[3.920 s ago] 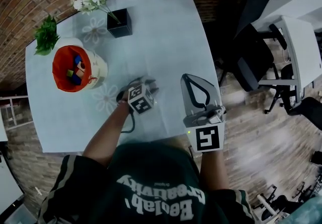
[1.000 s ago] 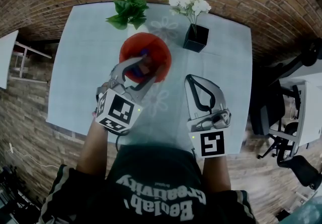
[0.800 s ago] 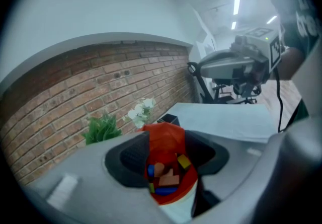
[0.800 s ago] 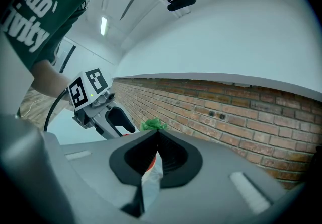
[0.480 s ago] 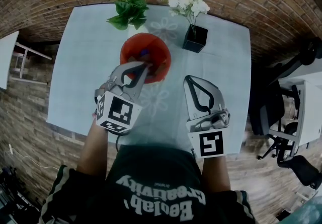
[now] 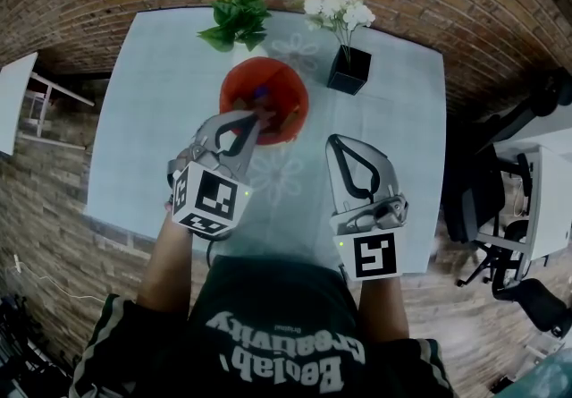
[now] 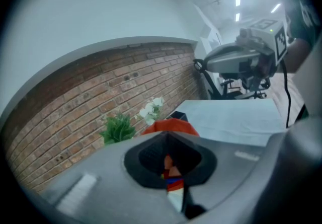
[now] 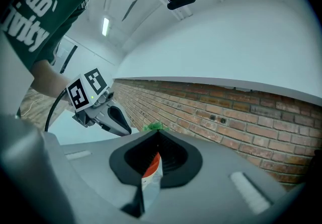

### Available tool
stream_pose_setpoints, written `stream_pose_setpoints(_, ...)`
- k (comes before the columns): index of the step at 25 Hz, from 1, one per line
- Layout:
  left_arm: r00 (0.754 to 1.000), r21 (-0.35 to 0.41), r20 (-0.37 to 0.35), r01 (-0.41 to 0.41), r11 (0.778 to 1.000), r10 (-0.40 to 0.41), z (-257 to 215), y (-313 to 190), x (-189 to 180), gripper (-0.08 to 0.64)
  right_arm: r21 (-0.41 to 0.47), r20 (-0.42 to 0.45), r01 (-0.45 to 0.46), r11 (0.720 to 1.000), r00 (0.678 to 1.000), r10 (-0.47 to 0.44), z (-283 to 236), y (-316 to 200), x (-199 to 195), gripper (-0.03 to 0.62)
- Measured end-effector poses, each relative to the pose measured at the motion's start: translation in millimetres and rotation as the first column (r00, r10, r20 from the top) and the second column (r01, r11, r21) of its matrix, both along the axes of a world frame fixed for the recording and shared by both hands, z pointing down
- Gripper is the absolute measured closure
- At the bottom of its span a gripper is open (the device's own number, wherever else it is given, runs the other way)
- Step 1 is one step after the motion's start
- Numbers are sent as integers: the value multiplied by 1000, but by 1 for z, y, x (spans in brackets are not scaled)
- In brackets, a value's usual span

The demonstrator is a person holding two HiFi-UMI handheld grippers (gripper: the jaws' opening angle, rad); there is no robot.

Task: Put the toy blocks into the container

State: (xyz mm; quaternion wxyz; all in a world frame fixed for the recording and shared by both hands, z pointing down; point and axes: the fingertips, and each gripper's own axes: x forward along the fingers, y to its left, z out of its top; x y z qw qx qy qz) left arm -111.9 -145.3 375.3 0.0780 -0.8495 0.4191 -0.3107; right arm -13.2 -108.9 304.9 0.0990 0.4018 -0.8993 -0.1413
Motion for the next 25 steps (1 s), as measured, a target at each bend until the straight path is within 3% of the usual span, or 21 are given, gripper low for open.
stream_pose_setpoints(18,1000,22,3,0,1000,0,-11,19,-8,560,24,3,2,1000,1000,-2,-11,19,-9,585)
stream_pose_setpoints(25,999,70,-43,-1,998,4,-33,30,-8,560,28,-10,23,999,1000,-23,-12,22,-16,584)
